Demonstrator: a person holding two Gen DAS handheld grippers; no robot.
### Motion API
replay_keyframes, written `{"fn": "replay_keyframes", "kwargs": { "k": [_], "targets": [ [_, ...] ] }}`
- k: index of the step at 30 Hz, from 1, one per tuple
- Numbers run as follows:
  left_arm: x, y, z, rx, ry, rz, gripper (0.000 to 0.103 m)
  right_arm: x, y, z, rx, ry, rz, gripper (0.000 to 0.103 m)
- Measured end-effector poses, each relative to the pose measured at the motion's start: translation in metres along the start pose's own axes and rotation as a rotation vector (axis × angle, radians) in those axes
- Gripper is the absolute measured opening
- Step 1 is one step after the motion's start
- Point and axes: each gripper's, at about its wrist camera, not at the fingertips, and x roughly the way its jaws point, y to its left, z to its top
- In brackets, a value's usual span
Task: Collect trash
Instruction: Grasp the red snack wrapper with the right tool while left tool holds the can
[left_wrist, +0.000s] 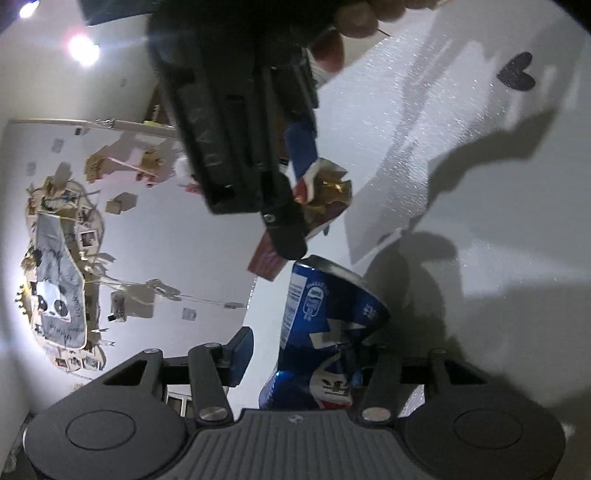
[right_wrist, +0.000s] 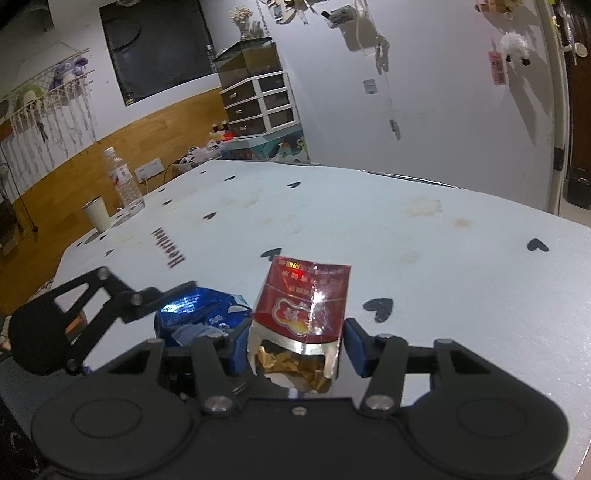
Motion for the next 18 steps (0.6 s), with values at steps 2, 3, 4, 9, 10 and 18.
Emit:
{"fn": "replay_keyframes", "kwargs": {
  "k": [2, 3, 4, 9, 10, 18],
  "targets": [
    [0.000, -0.001, 0.002, -0.014, 0.011, -0.025, 0.043, -0.001, 0.001, -0.001, 0.000, -0.002, 0.000, 0.053],
    [0.002, 0.001, 0.003, -0.024, 0.015, -0.027, 0.035, -0.003, 0.001, -0.002, 0.004, -0.002, 0.000, 0.053],
    [0.003, 0.002, 0.006, -0.037, 0.020, -0.024, 0.035, -0.004, 0.001, -0.003, 0.007, -0.004, -0.003, 0.053],
    [-0.002, 0.001, 0.011, -0.119, 0.026, 0.008, 0.035, -0.012, -0.001, -0.009, 0.030, -0.010, -0.014, 0.053],
    [-0.005, 0.001, 0.012, -0.154, 0.022, 0.013, 0.035, -0.015, -0.001, -0.009, 0.031, -0.011, -0.020, 0.053],
    [-0.020, 0.025, 0.018, -0.444, 0.023, -0.006, 0.034, -0.049, 0.000, -0.010, 0.022, -0.039, -0.076, 0.052]
  ]
}}
